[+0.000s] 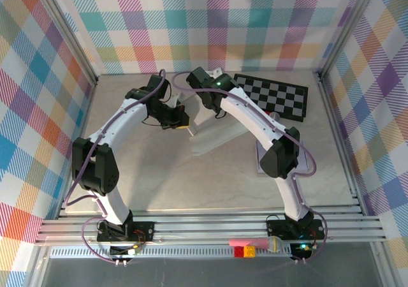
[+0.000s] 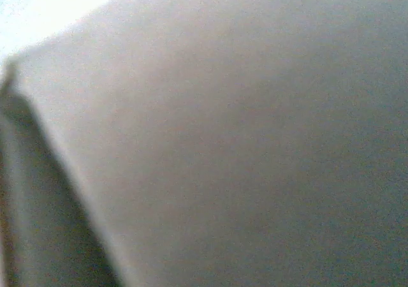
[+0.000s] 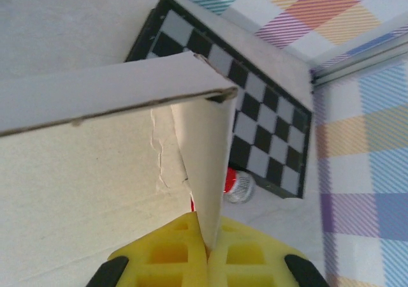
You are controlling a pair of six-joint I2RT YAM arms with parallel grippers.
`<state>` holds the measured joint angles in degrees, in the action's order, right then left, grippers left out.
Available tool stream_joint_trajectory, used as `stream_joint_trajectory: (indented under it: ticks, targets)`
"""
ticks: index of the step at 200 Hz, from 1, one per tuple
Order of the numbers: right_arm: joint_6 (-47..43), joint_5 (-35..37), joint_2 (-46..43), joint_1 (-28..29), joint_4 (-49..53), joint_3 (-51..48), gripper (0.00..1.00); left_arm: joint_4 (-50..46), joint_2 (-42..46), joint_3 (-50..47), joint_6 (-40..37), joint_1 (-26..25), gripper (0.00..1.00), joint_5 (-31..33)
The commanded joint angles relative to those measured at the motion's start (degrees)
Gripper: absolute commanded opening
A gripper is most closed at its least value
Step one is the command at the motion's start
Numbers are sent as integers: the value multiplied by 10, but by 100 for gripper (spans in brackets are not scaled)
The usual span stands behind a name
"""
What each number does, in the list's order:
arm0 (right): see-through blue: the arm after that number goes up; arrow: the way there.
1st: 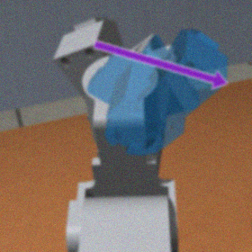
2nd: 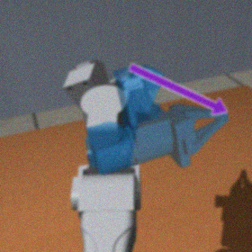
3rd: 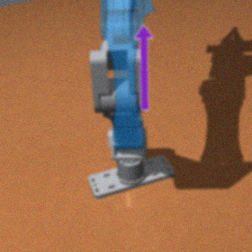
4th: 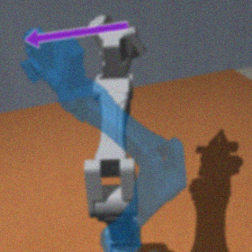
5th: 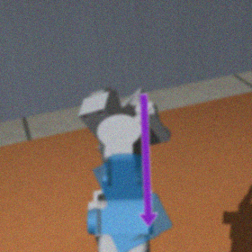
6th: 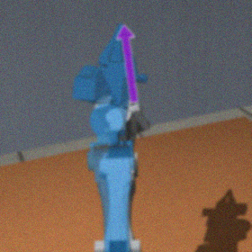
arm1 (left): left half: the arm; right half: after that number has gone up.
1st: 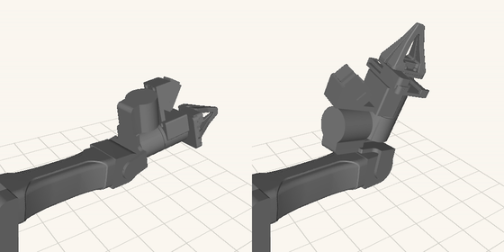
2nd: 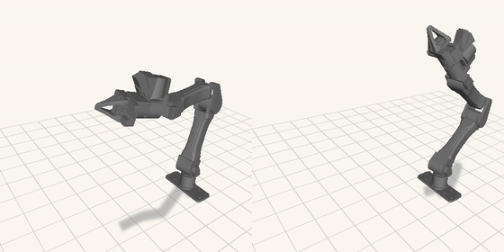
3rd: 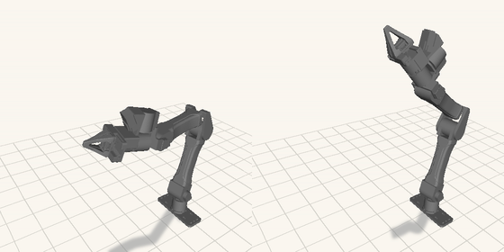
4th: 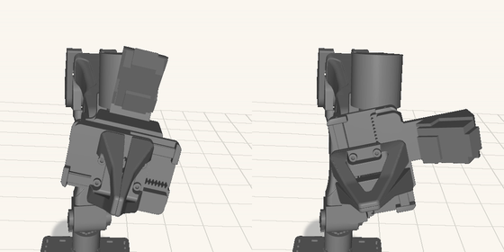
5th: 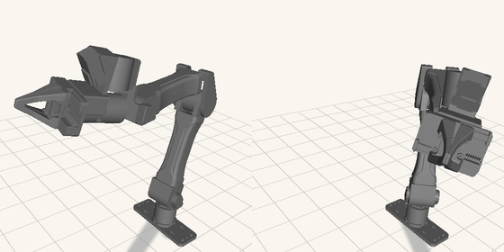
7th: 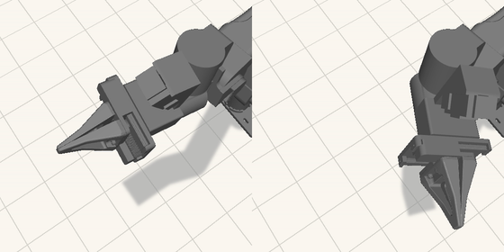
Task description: Fold the paper box
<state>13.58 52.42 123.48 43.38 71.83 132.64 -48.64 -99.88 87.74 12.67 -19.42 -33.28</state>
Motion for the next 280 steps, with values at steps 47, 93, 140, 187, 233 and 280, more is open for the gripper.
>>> stream_joint_trajectory:
  ticks: [47,93,140,187,233,280]
  targets:
    - [18,-204,-34,-35,11,48,19,7,28,-9,-2,-9,0,-29]
    - [13,-182,-31,-57,13,48,19,4,28,-6,-3,-10,0,-28]
    - [49,-42,-11,-48,39,57,0,3,26,-4,3,-11,0,-21]
    - [146,-53,-45,-1,36,-37,0,18,22,-25,36,-17,0,43]
    - [246,-85,-117,26,-50,-248,0,99,35,-130,72,-28,0,112]
    - [269,-138,-113,27,-108,-361,0,217,21,-228,113,-51,0,146]
